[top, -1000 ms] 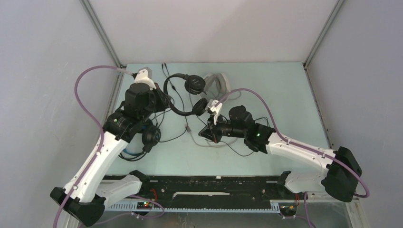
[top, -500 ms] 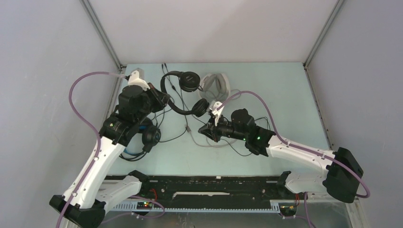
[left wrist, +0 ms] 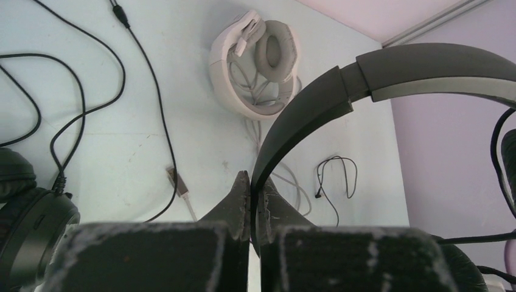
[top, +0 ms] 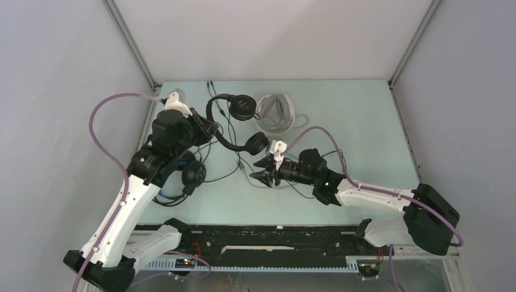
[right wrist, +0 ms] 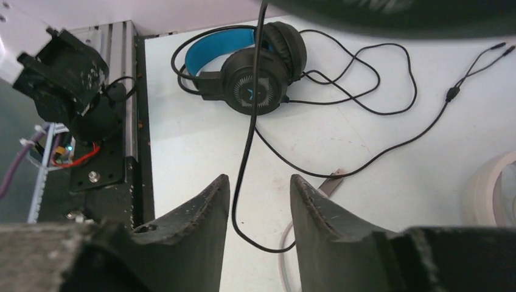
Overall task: Wrap the headphones
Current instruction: Wrap the headphones cable around the headphones.
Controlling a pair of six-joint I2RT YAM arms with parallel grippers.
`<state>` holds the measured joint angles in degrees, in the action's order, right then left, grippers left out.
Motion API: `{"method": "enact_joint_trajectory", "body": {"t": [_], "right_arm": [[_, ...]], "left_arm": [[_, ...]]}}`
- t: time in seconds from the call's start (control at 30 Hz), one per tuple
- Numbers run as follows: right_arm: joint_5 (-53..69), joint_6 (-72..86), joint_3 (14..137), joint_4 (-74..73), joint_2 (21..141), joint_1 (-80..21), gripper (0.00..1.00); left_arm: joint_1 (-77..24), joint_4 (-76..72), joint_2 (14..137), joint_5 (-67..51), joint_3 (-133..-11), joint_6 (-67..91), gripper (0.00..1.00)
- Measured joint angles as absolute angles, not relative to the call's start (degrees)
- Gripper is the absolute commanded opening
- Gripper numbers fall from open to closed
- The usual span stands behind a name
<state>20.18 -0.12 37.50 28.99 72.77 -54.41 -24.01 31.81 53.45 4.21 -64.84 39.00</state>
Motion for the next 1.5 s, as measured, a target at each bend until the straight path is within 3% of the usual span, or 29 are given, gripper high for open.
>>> {"method": "enact_joint_trajectory", "body": {"t": [0.2,0.63,0.7,0.77,0.9,1.5], "right_arm": [[23.97,-2.63,32.58,38.92,78.26,-54.41,0.54],[30.11,-4.51,31.81,58.87,93.97,-52.71,0.52],[30.39,-4.36,31.79,60.77,95.57,-52.25,0.48],[30.37,-4.19,31.79,62.22,96.95,-51.86,0.37],[30.15,-2.83,31.73,64.42,98.65,-50.59,0.0],[29.17,1.56,25.12,70.52,92.14,-42.87,0.0]], "left_arm": [[-23.81,33.19,53.36,3.95,-65.14,40.05,0.0],[-23.81,34.09,52.86,2.55,-67.55,40.58,0.0],[-23.81,34.22,52.84,2.42,-67.79,40.6,0.0],[-23.81,34.46,52.84,2.15,-68.01,40.6,0.0],[-23.79,35.22,52.84,0.86,-68.29,40.56,0.0],[-17.76,44.97,58.89,1.23,-84.71,33.69,0.0]]}}
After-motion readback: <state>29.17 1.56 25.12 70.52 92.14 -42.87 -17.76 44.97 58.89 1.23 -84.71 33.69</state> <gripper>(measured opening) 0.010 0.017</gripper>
